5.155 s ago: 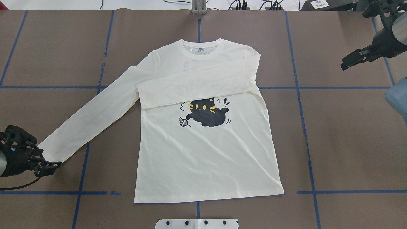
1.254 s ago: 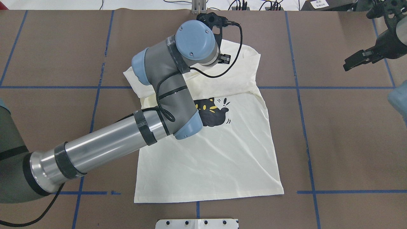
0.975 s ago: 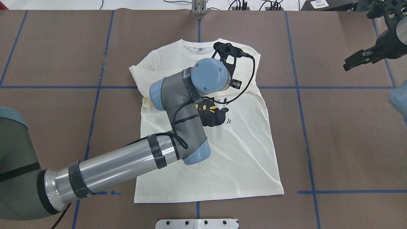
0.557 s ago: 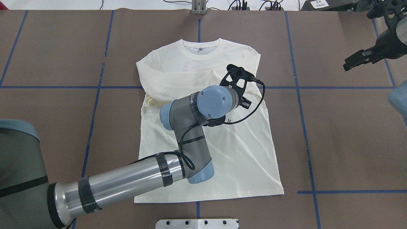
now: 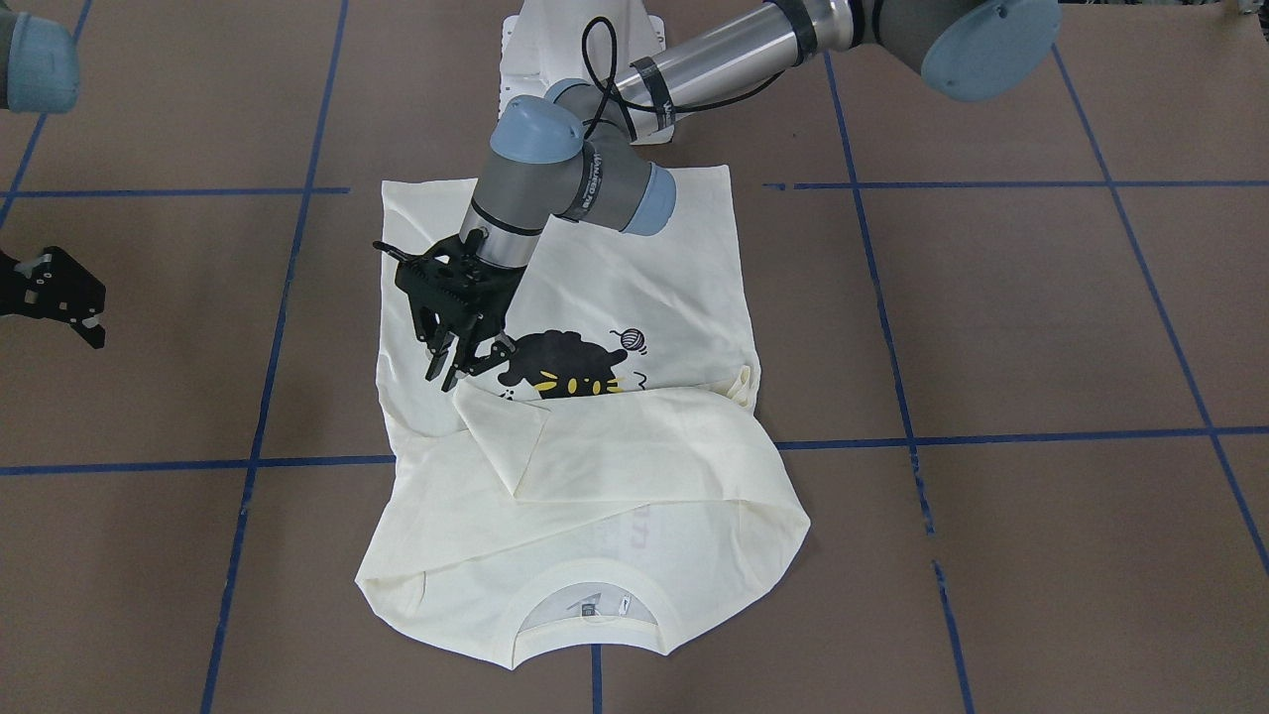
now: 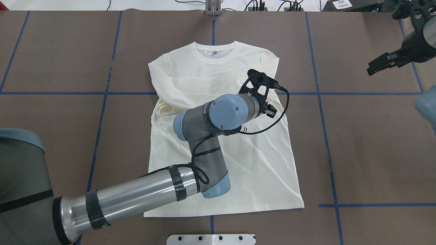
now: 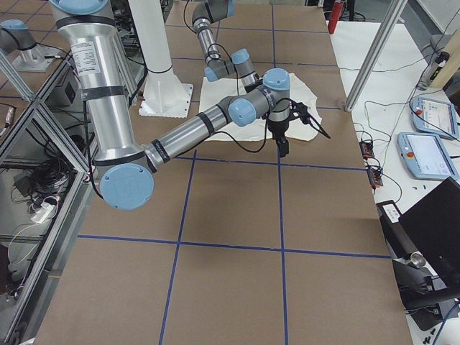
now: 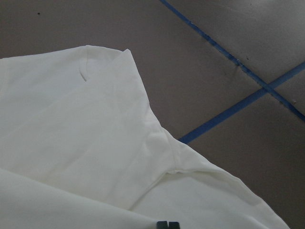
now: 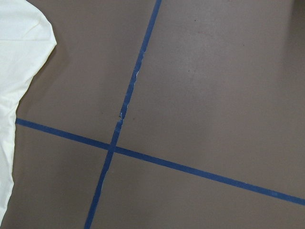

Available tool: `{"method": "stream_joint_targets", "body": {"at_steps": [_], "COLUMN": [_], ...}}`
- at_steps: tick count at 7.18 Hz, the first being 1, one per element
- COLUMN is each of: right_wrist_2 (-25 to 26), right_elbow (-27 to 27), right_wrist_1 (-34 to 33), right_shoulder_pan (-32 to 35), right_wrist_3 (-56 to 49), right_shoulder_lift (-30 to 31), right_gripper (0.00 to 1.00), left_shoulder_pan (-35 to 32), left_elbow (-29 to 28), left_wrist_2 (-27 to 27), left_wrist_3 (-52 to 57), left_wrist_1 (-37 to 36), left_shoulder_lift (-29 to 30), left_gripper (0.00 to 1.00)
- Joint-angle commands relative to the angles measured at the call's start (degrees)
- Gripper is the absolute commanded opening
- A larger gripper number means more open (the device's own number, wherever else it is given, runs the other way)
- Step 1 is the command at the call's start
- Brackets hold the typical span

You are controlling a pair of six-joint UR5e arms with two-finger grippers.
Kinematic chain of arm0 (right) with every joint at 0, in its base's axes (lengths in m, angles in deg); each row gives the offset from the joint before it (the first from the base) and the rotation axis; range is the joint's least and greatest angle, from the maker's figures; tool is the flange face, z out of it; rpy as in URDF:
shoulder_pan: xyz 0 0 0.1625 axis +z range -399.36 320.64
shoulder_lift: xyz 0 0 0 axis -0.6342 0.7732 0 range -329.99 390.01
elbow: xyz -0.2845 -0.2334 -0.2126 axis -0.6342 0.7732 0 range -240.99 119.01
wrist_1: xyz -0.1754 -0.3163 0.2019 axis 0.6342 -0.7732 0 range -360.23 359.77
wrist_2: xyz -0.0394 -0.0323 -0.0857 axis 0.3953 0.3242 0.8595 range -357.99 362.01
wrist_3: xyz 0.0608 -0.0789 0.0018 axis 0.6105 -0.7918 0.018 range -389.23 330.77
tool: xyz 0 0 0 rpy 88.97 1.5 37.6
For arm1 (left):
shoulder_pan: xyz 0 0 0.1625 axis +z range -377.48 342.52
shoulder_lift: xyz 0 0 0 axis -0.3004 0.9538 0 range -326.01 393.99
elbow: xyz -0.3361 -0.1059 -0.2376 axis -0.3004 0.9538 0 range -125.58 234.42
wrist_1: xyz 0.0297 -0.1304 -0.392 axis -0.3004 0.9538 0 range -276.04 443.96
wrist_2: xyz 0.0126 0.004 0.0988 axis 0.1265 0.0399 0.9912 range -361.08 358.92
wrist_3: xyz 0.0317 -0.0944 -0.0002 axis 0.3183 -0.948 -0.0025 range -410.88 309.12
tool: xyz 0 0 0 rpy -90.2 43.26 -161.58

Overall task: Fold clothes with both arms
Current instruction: 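Fold the sleeve with the left gripper across the shirt body and release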

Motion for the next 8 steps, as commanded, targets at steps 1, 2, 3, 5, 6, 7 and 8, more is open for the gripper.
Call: {"method": "stream_joint_targets", "body": {"at_steps": [1, 2, 3, 5, 6, 7, 8], "right_wrist_2": [0.26, 0.44, 1.75, 8.93, 12.19, 15.44, 20.69], "right_elbow": [0.37, 1.59, 3.43, 5.54, 8.51, 12.2, 15.89], "right_wrist_1": [1.1, 1.1, 1.1, 1.1, 1.1, 1.02, 0.49], "right_shoulder_pan": [-0.98, -2.12, -3.79, -11.49, -14.76, -17.66, -21.26], "right_wrist_3": [-0.12, -0.03, 0.23, 8.25, 13.54, 18.03, 21.64], "right_shoulder_lift": [-1.32, -4.11, -7.18, -14.12, -18.86, -23.69, -27.74], "right_gripper": [1.0, 1.0, 1.0, 1.0, 1.0, 1.0, 1.0], "left_shoulder_pan": [-3.58, -9.01, -12.45, -17.21, -19.93, -23.53, -27.48], "left_elbow": [2.31, 5.54, 11.58, 25.36, 31.7, 34.12, 34.75], "left_wrist_2": [-4.38, -15.73, -19.32, -19.45, -19.97, -23.72, -28.45], "left_wrist_3": [-4.51, -4.16, -1.03, 13.52, 17.86, 23.64, 28.31], "left_wrist_1": [-1.82, -7.59, -11.74, -25.61, -26.45, -26.03, -24.72], "left_shoulder_lift": [-0.58, -2.76, -7.48, -16.62, -23.28, -28.22, -31.67], "left_gripper": [1.0, 1.0, 1.0, 1.0, 1.0, 1.0, 1.0]}}
